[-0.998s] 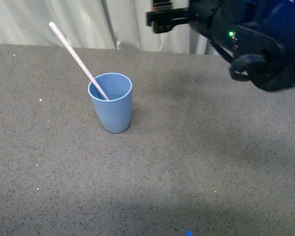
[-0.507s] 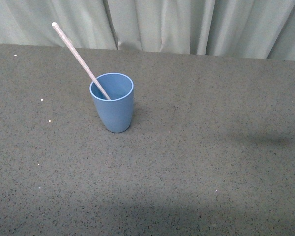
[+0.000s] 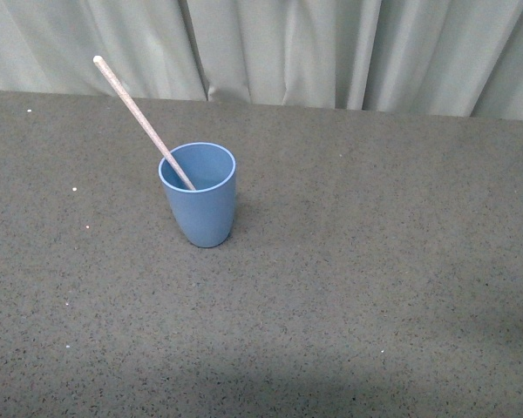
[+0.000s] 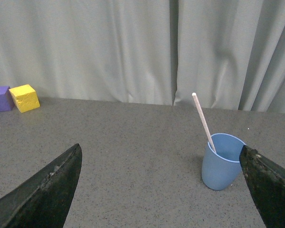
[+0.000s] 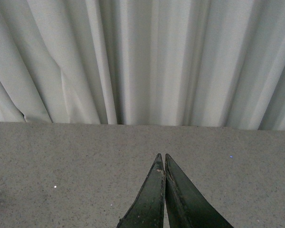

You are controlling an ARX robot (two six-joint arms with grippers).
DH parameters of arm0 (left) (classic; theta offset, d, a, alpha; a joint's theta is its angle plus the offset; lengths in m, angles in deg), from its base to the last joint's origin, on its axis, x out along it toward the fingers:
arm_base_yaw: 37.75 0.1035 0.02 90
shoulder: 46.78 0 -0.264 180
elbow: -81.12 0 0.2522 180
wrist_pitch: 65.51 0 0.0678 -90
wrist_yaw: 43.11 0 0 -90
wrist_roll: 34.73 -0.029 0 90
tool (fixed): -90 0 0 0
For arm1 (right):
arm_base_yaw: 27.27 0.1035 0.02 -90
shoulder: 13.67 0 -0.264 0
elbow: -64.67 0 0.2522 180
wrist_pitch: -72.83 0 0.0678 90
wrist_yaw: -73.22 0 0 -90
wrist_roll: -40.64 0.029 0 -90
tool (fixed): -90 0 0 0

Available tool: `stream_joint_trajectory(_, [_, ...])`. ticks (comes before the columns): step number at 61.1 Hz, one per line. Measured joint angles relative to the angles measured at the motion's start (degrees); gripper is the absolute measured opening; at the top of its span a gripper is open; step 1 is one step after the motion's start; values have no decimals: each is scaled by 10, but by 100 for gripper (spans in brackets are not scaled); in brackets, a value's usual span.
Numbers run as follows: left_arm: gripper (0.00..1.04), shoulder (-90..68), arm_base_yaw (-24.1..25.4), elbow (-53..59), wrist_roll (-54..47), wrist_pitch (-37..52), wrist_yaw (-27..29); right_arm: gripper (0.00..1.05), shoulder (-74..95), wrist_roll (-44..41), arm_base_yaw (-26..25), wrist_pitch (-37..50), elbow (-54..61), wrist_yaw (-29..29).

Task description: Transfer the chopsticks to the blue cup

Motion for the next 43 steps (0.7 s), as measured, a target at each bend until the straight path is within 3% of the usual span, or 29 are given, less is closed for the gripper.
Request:
stream_joint_trajectory(4, [98,0,0,0,0,0,0,1,-31,0,-24,-21,11,-35])
stream_joint_trajectory(10, [98,0,0,0,0,0,0,1,-83,0,-43,-58,24,-40])
stream_joint_trajectory(43, [98,0,0,0,0,0,0,1,-331,0,-44,-269,55,-43])
